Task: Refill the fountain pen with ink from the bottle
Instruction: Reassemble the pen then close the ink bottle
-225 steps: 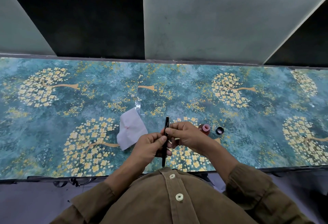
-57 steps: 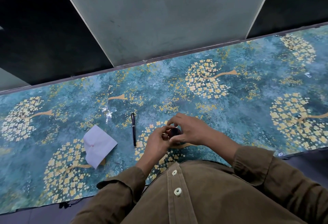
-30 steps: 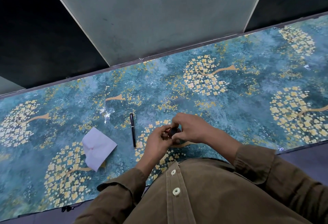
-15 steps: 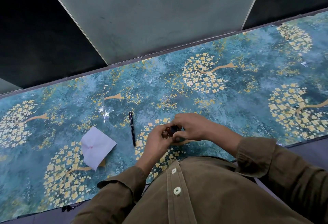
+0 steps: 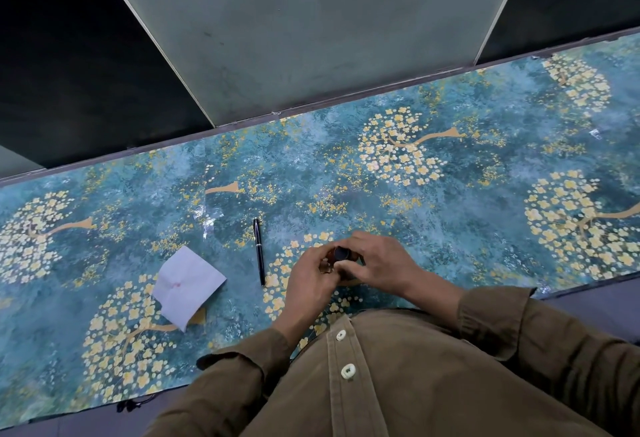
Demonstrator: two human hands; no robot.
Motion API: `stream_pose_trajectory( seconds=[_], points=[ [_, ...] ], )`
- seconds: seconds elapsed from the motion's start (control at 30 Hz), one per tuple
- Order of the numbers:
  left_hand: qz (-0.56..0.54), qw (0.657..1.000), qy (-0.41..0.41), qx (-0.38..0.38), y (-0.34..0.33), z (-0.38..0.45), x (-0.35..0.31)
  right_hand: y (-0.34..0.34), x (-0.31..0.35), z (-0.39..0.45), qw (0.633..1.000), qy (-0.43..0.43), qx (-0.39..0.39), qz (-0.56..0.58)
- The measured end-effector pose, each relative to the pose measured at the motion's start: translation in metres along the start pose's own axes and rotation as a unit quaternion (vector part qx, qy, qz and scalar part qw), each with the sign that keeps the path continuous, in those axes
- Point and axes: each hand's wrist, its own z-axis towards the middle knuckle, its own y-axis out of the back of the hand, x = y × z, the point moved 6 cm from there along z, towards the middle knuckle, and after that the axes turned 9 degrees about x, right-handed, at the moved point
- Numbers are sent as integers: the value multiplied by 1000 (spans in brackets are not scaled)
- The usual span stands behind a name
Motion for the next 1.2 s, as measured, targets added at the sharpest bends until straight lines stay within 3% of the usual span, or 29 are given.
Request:
stream_pose_trajectory(
  seconds=[0.13,0.2,0.37,0.43,0.57,0.87,1.2],
  points=[
    [-105,992,50,43,6,7,15,-4,-5,1,999,-9,12,29],
    [-148,985,88,20,16,8,24,-5,-8,2,999,-13,17,29],
    [-65,959,140,-238,73,-6,44,-6,-9,6,999,-16,38,13],
    [-8,944,182,-276,84,-8,55,-8,-10,8,998,-14,52,11],
    [68,937,225,-258,88,1,65,-6,-12,14,997,-15,67,19],
    [51,969,169,-170,84,56,30,27,-23,72,997,-76,-12,26],
    [60,972,161,-161,89,113,3,44,-32,134,991,-121,-40,48]
  ],
)
